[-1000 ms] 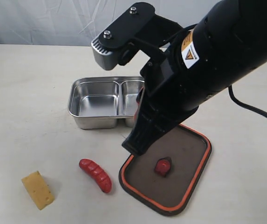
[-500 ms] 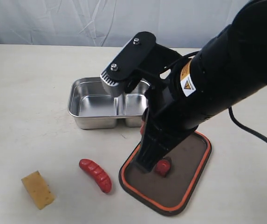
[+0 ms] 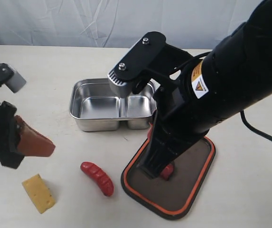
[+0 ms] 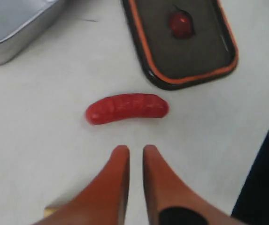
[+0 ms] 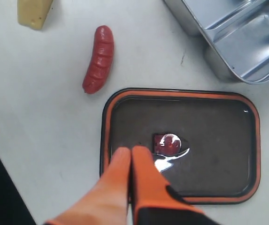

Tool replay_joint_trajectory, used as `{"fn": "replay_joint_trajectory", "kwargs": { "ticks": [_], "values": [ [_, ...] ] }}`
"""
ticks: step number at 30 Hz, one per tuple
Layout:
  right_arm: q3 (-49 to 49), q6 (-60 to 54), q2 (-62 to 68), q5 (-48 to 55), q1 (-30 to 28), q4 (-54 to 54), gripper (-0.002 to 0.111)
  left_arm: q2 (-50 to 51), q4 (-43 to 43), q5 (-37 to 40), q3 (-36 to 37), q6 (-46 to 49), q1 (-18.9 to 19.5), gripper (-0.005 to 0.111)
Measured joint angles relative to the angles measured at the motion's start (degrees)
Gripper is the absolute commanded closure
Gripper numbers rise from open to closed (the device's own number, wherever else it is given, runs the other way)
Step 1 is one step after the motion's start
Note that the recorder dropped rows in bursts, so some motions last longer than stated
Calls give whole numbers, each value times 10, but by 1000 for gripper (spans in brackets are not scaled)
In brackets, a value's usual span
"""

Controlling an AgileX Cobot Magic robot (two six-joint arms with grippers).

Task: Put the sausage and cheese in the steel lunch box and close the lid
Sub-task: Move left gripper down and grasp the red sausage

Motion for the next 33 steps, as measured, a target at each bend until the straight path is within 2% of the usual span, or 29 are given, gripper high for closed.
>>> {"fn": "replay_joint_trajectory", "kwargs": {
  "ticks": [3,6,8,12,15,23,33],
  "values": [
    [0,1,0,3,0,0,108,0,11,-4,0,104,-68,59],
    [0,2,0,9,0,5,108,0,35,-57,0,192,-126,47],
    [0,7,0,16,0,5,108,0,43,-110,0,220,-158,44],
    [0,17,0,28,0,5,108,4,47,-220,-1,259,-208,45],
    [0,25,0,35,0,5,108,20,60,-248,-1,269,-229,47],
    [0,31,0,38,0,19,108,98,128,-253,-1,282,-254,48],
    [0,31,0,46,0,22,108,155,143,-297,-17,310,-317,48]
  ]
}}
